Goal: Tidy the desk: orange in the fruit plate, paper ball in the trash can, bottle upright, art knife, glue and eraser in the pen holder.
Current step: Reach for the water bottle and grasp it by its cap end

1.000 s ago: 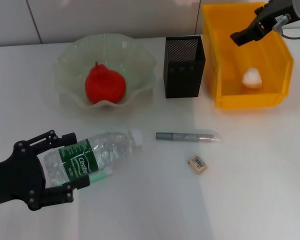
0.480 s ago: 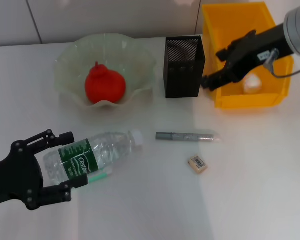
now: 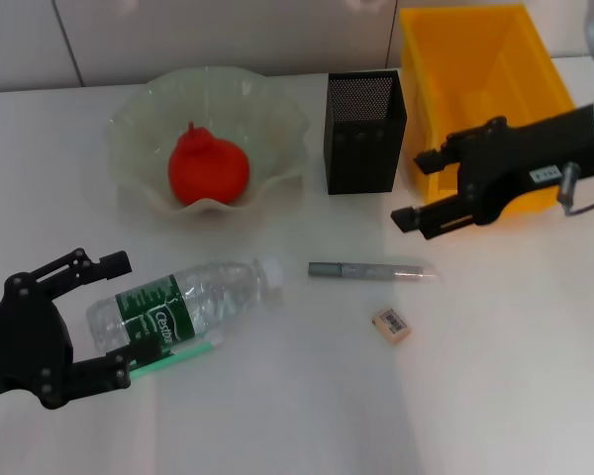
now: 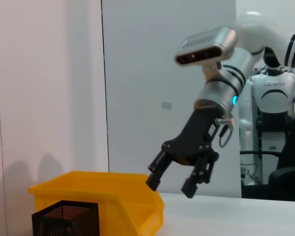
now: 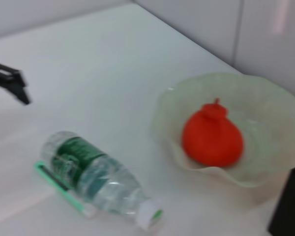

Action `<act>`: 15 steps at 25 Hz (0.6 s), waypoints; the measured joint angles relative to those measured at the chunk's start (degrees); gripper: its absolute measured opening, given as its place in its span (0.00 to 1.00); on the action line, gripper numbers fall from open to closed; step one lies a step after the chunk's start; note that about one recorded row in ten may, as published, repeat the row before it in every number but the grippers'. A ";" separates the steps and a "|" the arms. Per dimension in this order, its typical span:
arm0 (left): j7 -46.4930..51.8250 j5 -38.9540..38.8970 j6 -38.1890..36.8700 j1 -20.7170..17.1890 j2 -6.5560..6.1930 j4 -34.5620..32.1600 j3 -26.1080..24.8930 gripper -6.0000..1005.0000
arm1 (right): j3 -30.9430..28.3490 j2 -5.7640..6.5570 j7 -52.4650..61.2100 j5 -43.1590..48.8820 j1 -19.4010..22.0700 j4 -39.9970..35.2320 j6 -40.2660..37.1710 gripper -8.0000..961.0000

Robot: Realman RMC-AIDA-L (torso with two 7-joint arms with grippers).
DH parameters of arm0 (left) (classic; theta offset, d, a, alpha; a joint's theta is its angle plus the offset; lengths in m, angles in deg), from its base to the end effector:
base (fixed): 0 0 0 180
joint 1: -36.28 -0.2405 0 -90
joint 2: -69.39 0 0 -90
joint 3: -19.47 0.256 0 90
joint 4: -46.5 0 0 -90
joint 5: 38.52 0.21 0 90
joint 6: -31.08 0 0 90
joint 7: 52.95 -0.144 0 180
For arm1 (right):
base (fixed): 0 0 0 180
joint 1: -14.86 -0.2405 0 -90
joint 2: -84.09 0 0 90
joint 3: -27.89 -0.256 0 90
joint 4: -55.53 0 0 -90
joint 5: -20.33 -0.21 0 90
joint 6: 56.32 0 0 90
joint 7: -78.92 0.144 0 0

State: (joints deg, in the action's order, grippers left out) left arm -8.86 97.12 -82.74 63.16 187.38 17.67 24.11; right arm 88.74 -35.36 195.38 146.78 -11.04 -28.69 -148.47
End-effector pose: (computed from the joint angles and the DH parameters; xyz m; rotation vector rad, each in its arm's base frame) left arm -0.2940 0.2511 0.0219 -2.6360 -0.1351 -1.0044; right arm 0.1816 0.3401 0.0573 -2.7531 0.5211 0.0988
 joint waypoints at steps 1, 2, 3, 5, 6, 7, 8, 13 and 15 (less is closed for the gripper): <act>-0.05 -0.03 0.01 0.00 0.01 0.00 -0.04 0.73 | -0.77 0.00 -3.11 -1.87 0.78 1.92 0.18 0.85; -0.13 -0.06 0.07 0.00 0.04 0.00 -0.10 0.73 | -1.96 0.05 -10.19 -6.68 2.79 6.22 0.90 0.85; -0.13 -0.06 0.07 0.00 0.04 0.00 -0.10 0.73 | -1.96 0.05 -10.19 -6.68 2.79 6.22 0.90 0.85; -0.34 -0.12 0.36 0.02 0.14 0.00 -0.21 0.73 | -3.11 0.10 -18.67 -12.16 4.79 11.58 2.03 0.85; -0.34 -0.15 0.43 0.10 0.14 0.00 -0.25 0.73 | -3.99 0.13 -23.42 -15.20 5.70 15.56 2.57 0.85; -0.34 -0.18 0.46 0.23 0.09 0.00 -0.28 0.73 | -6.05 0.28 -30.54 -18.90 6.25 22.11 2.94 0.85; -0.34 -0.18 0.46 0.23 0.09 0.00 -0.28 0.73 | -6.05 0.28 -30.54 -18.90 6.25 22.11 2.94 0.85; -0.34 -0.80 1.04 1.20 0.11 -0.08 -0.11 0.73 | -11.77 0.83 -40.96 -20.63 5.75 34.97 0.88 0.85; -0.34 -0.89 1.54 2.21 0.15 -0.09 0.21 0.72 | -13.40 1.11 -46.80 -20.85 5.66 40.30 -1.07 0.85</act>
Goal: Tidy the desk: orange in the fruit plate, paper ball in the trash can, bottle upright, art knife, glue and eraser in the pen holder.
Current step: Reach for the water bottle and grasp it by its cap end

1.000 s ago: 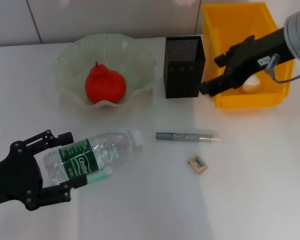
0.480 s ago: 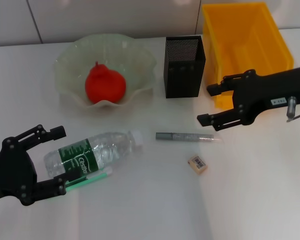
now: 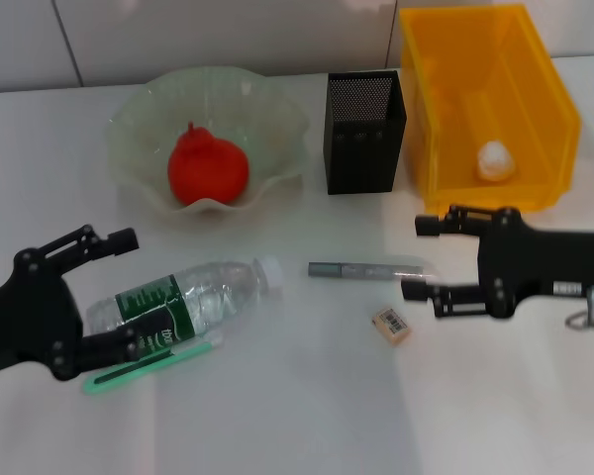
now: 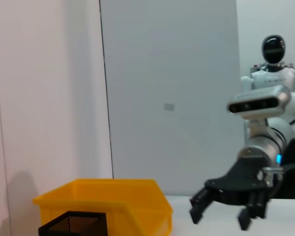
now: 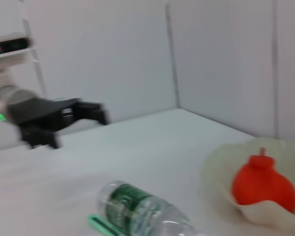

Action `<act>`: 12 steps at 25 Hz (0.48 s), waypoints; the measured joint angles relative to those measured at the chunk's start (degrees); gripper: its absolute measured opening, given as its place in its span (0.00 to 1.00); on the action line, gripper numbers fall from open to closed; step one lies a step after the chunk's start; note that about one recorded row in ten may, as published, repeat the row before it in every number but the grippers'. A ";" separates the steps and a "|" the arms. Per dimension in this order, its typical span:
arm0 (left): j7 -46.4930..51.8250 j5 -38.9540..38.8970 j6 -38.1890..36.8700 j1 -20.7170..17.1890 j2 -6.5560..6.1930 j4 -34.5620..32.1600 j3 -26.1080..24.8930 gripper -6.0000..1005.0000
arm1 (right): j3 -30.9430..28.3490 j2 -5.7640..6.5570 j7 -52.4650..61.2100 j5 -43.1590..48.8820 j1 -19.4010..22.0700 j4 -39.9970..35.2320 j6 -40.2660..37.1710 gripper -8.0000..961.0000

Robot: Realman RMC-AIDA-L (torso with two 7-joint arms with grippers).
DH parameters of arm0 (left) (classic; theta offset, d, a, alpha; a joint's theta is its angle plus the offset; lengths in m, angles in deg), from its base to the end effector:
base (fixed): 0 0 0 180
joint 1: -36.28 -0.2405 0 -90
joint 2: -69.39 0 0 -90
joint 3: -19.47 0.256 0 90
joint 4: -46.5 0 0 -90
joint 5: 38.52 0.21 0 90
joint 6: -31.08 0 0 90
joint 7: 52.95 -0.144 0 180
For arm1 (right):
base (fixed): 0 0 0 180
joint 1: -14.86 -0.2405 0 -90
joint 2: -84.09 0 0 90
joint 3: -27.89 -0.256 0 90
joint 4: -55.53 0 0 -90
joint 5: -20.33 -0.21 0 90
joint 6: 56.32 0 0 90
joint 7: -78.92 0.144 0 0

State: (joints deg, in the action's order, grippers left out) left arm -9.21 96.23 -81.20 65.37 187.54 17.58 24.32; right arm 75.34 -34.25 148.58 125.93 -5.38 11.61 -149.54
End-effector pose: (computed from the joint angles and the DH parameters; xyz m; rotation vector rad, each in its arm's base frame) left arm -0.2853 0.2660 0.0210 -2.6282 -0.0837 -0.9925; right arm 0.2810 0.2915 0.0142 -2.7211 0.3918 0.7156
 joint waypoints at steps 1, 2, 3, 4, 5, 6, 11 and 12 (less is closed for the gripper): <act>0.02 -0.01 0.29 0.83 0.02 0.00 0.26 0.72 | -0.94 0.06 -3.10 -0.08 -0.08 2.40 -0.86 0.85; 0.31 -0.02 0.69 2.34 0.02 -0.11 0.60 0.72 | -3.26 0.11 -8.78 -0.13 -0.24 7.76 -1.97 0.85; 0.31 -0.02 0.69 2.34 0.02 -0.11 0.60 0.72 | -3.26 0.11 -8.78 -0.13 -0.24 7.76 -1.97 0.85; 0.48 0.01 0.87 2.95 0.02 -0.20 0.68 0.72 | -4.39 0.39 -11.91 -0.15 -0.08 11.05 -2.26 0.85; 1.21 0.15 1.25 4.08 0.05 -0.81 0.73 0.72 | -4.39 0.39 -11.91 -0.15 -0.08 11.05 -2.26 0.85; 1.81 0.29 1.57 4.74 0.12 -1.33 0.90 0.72 | -4.74 0.67 -12.89 -0.16 0.19 12.48 -2.29 0.85; 8.81 0.13 5.32 8.49 0.53 -5.37 6.31 0.72 | -7.62 1.45 -17.06 -0.20 2.23 17.45 -3.81 0.85; 10.36 0.10 6.28 9.18 0.57 -6.24 7.80 0.72 | -8.74 1.30 -18.68 -0.22 3.75 17.61 -4.81 0.85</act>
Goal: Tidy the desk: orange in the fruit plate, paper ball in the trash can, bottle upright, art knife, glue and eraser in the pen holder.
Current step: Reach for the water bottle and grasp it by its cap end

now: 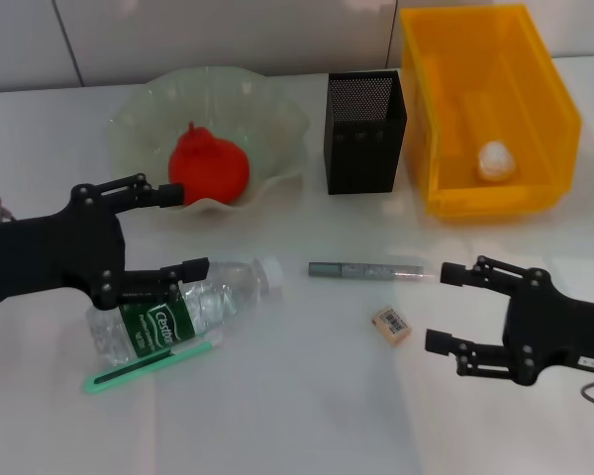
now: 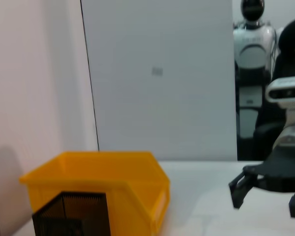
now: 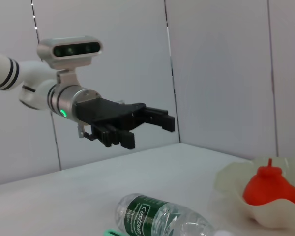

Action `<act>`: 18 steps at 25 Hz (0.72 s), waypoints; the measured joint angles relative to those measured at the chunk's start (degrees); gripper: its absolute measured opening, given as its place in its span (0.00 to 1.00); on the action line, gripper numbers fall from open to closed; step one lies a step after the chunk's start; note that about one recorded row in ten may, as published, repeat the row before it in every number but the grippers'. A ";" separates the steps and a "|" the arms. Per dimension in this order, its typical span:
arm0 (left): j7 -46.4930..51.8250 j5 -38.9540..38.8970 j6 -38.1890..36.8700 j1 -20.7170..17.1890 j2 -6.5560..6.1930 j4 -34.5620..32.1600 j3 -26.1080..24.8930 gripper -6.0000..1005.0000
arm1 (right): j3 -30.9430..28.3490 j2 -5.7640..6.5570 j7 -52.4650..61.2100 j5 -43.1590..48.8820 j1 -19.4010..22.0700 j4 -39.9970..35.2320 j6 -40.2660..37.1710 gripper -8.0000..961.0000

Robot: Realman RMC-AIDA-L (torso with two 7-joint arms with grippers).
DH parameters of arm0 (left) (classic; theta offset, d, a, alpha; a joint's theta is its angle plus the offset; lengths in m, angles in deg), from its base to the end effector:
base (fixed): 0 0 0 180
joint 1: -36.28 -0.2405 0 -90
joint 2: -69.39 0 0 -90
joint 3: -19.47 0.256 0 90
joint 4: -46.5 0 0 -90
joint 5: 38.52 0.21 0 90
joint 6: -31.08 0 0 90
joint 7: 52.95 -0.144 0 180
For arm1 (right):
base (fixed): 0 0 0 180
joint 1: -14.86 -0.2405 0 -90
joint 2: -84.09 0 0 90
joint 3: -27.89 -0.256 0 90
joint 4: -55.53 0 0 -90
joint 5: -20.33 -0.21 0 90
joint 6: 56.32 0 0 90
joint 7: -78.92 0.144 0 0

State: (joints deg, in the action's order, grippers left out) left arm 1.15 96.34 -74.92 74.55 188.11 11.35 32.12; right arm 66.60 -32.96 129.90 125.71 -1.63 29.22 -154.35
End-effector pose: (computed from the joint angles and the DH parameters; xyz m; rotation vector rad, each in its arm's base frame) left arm -0.2477 0.3224 0.0203 -2.7876 -0.0469 -0.8028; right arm 0.3185 0.2390 -0.0026 -2.5960 0.3985 0.8880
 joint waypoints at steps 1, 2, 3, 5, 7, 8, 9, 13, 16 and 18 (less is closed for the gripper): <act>1.63 0.00 0.60 0.54 0.05 -0.71 1.27 0.72 | 0.00 0.00 0.00 0.00 0.00 0.00 0.00 0.85; 5.36 -0.02 1.59 1.84 0.14 -2.34 4.39 0.72 | -1.10 -0.05 -0.90 0.00 1.38 -0.12 -0.61 0.85; 5.36 -0.02 1.59 1.84 0.14 -2.34 4.39 0.72 | -1.10 -0.05 -0.90 0.00 1.38 -0.12 -0.61 0.85; 9.44 -0.06 2.95 3.21 0.28 -3.77 8.57 0.72 | -3.46 0.28 -1.27 0.18 2.84 0.14 -1.27 0.85; 16.22 -1.30 6.30 4.42 0.44 -6.29 16.07 0.72 | -3.98 0.42 -1.27 0.35 3.20 0.20 -1.63 0.85; 16.22 -1.30 6.30 4.42 0.44 -6.29 16.07 0.72 | -4.25 0.54 -1.25 0.53 3.49 0.25 -2.11 0.85; 19.62 -3.10 8.23 4.40 0.46 -8.11 20.72 0.72 | -4.25 0.60 -1.25 0.59 3.69 0.31 -2.42 0.85; 29.81 -9.99 16.65 1.00 0.47 -17.28 38.84 0.72 | -5.42 0.10 -3.14 0.29 4.50 0.47 -2.85 0.85; 36.88 -12.17 23.48 -2.99 0.38 -25.47 51.12 0.71 | -7.81 -1.15 -5.54 0.15 5.06 0.09 -3.82 0.85; 41.89 -12.41 26.94 -4.61 0.24 -29.74 57.28 0.71 | -8.78 -1.42 -4.54 0.35 5.04 -0.14 -3.84 0.85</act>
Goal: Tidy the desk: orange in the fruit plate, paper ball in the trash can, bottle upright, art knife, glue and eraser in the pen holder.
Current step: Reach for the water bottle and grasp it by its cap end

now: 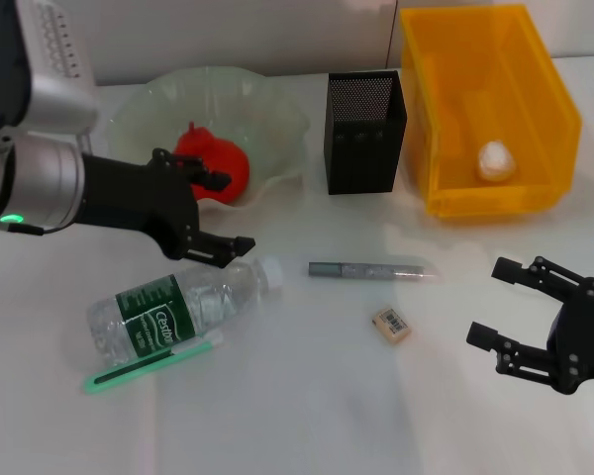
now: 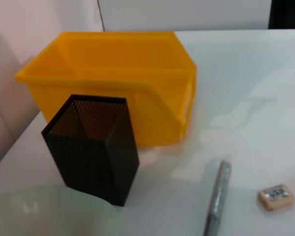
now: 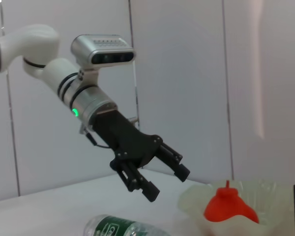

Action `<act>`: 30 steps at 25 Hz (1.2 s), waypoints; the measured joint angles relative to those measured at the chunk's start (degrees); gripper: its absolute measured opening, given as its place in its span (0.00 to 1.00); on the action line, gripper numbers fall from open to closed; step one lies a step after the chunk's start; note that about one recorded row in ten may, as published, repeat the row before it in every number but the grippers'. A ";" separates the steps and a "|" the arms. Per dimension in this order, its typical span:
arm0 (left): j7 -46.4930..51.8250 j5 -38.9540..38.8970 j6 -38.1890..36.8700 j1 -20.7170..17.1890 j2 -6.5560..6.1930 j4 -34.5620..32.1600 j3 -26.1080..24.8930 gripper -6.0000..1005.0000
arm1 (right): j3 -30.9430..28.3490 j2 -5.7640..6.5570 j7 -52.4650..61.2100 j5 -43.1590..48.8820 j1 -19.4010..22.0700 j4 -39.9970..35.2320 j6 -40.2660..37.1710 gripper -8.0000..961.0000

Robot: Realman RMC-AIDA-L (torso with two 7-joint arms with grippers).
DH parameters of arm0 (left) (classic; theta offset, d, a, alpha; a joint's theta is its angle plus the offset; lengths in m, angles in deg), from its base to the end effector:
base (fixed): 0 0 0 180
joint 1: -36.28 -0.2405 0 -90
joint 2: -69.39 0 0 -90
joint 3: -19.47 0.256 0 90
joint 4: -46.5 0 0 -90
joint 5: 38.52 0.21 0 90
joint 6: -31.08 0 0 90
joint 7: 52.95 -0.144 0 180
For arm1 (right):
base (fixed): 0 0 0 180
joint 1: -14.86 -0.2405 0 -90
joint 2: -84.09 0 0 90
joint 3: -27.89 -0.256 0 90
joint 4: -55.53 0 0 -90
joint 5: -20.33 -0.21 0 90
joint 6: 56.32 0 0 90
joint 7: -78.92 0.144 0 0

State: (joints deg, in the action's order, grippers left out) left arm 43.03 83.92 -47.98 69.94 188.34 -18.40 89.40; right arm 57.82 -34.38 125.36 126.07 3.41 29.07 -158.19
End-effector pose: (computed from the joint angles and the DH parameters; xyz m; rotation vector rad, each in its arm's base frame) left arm -0.1721 0.3700 -0.0086 -2.8845 -0.1000 -0.0796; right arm 0.3335 0.2110 0.0090 -2.4209 0.4051 0.9373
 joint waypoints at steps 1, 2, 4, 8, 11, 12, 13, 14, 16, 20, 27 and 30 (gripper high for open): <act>2.17 0.27 0.92 -0.39 -0.04 -1.37 1.86 0.71 | -0.25 0.06 0.68 0.18 -0.14 0.06 0.15 0.85; 3.94 0.77 1.49 -0.61 -0.07 -2.48 3.33 0.71 | -0.16 0.23 1.01 0.35 -0.26 0.20 0.31 0.85; 8.98 3.80 2.29 -0.61 0.04 -4.92 6.79 0.71 | 0.22 0.64 1.18 0.58 -0.48 0.47 0.44 0.85; 14.33 7.93 4.36 -0.40 0.15 -6.66 11.16 0.71 | 0.01 0.68 1.00 1.81 -0.44 0.23 0.61 0.85; 19.15 12.07 7.07 0.27 0.20 -7.05 15.09 0.71 | -0.10 0.74 0.69 3.05 -0.48 0.09 1.10 0.85; 20.38 12.79 7.66 0.63 0.21 -6.97 16.09 0.71 | 0.00 0.79 0.55 3.24 -0.50 0.03 1.23 0.85; 21.75 13.37 8.05 1.05 0.23 -6.81 17.02 0.71 | -0.02 0.82 0.39 3.37 -0.51 0.00 1.29 0.85; 22.84 13.59 8.19 1.44 0.23 -6.71 17.58 0.71 | -0.20 0.85 0.07 3.48 -0.51 -0.03 1.33 0.85; 24.27 13.53 7.96 1.87 0.22 -6.69 18.69 0.71 | -0.30 0.86 -0.02 3.49 -0.51 -0.03 1.35 0.85; 25.18 13.50 7.96 2.01 0.22 -6.69 20.20 0.71 | -0.49 0.88 -0.50 3.52 -0.46 -0.02 1.53 0.85; 26.86 13.24 9.16 2.71 0.22 -6.01 23.77 0.70 | -0.29 0.88 -0.72 3.52 -0.61 0.01 2.05 0.85; 26.86 13.24 9.16 2.71 0.22 -6.01 23.77 0.70 | -0.01 0.88 -0.73 3.55 -0.91 0.17 2.20 0.85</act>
State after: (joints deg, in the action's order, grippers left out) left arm 69.89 97.16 -38.81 72.65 188.57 -24.41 113.16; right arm 57.81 -33.50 124.62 129.62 2.50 29.25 -155.98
